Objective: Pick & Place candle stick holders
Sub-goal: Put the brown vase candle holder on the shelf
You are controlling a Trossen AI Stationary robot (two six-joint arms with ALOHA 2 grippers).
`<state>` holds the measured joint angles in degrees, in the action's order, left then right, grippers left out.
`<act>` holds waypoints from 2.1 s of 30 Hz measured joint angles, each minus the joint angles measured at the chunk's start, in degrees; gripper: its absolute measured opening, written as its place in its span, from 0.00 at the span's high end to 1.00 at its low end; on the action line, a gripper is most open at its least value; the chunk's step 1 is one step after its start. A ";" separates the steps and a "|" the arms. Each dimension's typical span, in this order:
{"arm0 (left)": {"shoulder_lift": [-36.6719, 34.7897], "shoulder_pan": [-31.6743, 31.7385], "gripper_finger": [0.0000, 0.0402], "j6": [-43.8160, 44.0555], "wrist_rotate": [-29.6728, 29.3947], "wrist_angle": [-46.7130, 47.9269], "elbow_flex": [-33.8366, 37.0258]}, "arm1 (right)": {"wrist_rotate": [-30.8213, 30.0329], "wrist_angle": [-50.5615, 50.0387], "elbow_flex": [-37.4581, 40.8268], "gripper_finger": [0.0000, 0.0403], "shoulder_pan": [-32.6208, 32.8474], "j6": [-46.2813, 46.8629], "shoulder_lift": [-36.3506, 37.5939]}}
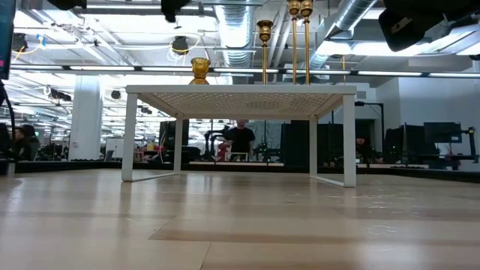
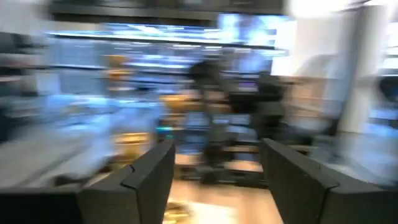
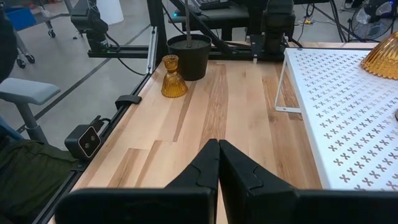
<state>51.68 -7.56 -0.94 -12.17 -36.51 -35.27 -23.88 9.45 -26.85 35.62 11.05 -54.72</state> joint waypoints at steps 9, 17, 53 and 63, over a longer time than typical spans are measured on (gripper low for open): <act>0.86 -4.60 0.67 6.37 18.72 2.32 0.00 | 0.00 3.32 0.00 1.00 -0.02 0.00 -0.14; 0.97 -8.91 0.87 6.38 22.74 5.93 0.00 | 3.80 21.91 -0.41 1.00 -1.58 -5.36 -10.95; 0.97 -26.17 0.98 10.79 24.46 23.22 4.31 | 29.12 26.11 -49.00 1.00 -11.69 -20.47 -65.69; 0.99 -31.12 0.98 12.38 28.60 24.57 4.33 | 31.99 24.87 -52.15 1.00 -14.33 -16.03 -68.54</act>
<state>52.66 -38.68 11.44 16.43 -11.94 -30.94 8.12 34.32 -79.00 21.29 -4.99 -123.26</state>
